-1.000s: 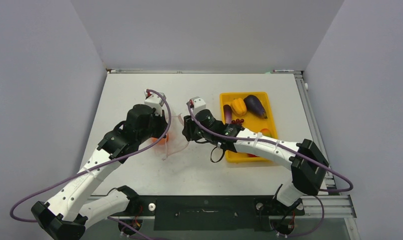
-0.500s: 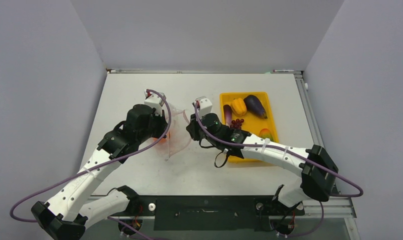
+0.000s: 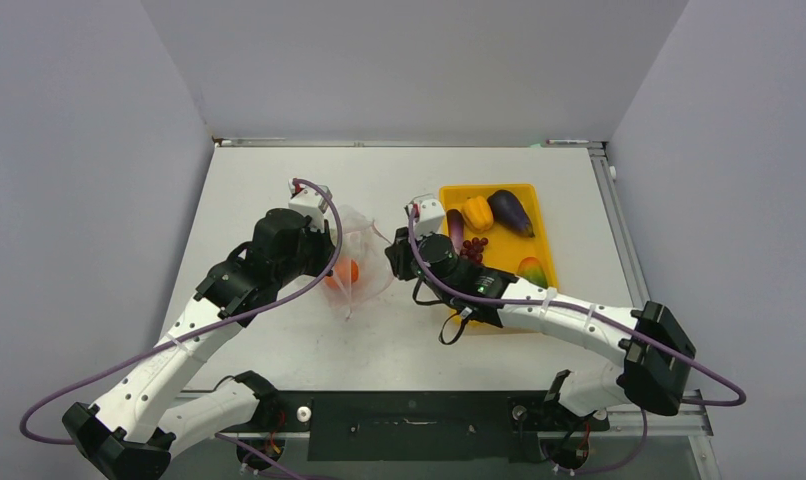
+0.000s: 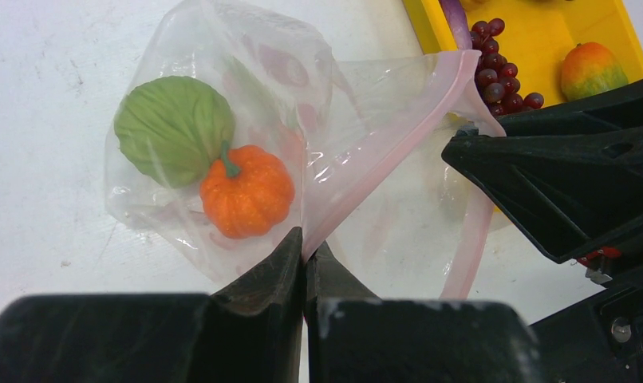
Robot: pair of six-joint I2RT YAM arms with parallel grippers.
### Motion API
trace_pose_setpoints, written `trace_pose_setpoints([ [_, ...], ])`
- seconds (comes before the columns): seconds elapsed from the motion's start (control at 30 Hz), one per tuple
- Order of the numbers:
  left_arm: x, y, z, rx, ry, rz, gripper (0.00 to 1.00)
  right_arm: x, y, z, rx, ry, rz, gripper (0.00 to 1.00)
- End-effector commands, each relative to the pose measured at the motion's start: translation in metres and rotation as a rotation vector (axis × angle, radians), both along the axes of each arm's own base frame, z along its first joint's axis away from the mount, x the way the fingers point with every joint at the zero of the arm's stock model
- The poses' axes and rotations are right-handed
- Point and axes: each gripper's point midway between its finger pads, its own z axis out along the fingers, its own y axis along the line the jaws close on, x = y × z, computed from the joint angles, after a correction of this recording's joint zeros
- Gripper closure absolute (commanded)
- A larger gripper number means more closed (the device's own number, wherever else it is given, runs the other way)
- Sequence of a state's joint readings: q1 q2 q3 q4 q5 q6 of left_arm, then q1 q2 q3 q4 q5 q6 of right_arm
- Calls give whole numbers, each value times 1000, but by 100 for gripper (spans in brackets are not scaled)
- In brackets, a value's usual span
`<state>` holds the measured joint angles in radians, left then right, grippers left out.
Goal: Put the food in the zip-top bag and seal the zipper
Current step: Adjust the zipper food storage bag at the center of the board, then pick up the fake vegetable from the bin.
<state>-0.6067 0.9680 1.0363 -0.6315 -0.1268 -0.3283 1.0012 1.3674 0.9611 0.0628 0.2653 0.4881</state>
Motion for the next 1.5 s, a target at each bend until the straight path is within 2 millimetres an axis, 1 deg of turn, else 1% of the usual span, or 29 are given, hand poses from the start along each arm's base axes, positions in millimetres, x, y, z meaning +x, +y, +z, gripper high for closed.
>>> trace_pose_setpoints([
  [0.0, 8, -2, 14, -26, -55, 4, 100, 8, 3, 30, 27, -40, -13, 78],
  [0.1, 7, -2, 15, -28, -57, 3, 100, 6, -4, 38, -16, -50, -5, 67],
  [0.2, 7, -3, 15, -29, -57, 0, 100, 7, -18, 47, -48, -79, -10, 57],
  [0.33, 7, -3, 15, -29, -55, -1, 100, 14, -42, 48, -84, -68, -35, 49],
  [0.57, 8, -3, 13, -24, -51, 1, 100, 28, -92, 48, -156, -62, -133, 41],
  [0.63, 8, -3, 12, -22, -48, 1, 100, 30, -106, 45, -185, -59, -166, 38],
  [0.67, 8, -3, 12, -22, -47, 1, 100, 31, -111, 45, -196, -59, -182, 34],
  [0.73, 9, -4, 11, -22, -47, 1, 100, 34, -122, 43, -217, -59, -214, 30],
  [0.83, 9, -4, 10, -18, -43, 1, 100, 39, -135, 39, -236, -48, -252, 20],
  [0.93, 9, -4, 8, -14, -38, 0, 100, 45, -145, 34, -241, -36, -283, 15],
  [1.07, 9, -4, 8, -13, -38, 1, 100, 49, -162, 21, -248, 9, -331, 1],
  [1.1, 9, -3, 9, -13, -41, 1, 100, 50, -168, 17, -251, 26, -348, 3],
  [1.13, 9, -3, 9, -13, -41, 1, 100, 50, -174, 13, -252, 42, -363, 8],
  [1.17, 9, -4, 9, -14, -42, 0, 100, 49, -180, 10, -255, 57, -382, 10],
  [1.2, 9, -4, 9, -15, -41, 0, 100, 49, -187, 5, -262, 75, -401, 10],
  [1.3, 9, -4, 10, -17, -42, -5, 100, 46, -201, -6, -260, 116, -443, 10],
  [1.47, 9, -5, 9, -14, -39, -7, 100, 34, -220, -26, -255, 194, -524, 10],
])
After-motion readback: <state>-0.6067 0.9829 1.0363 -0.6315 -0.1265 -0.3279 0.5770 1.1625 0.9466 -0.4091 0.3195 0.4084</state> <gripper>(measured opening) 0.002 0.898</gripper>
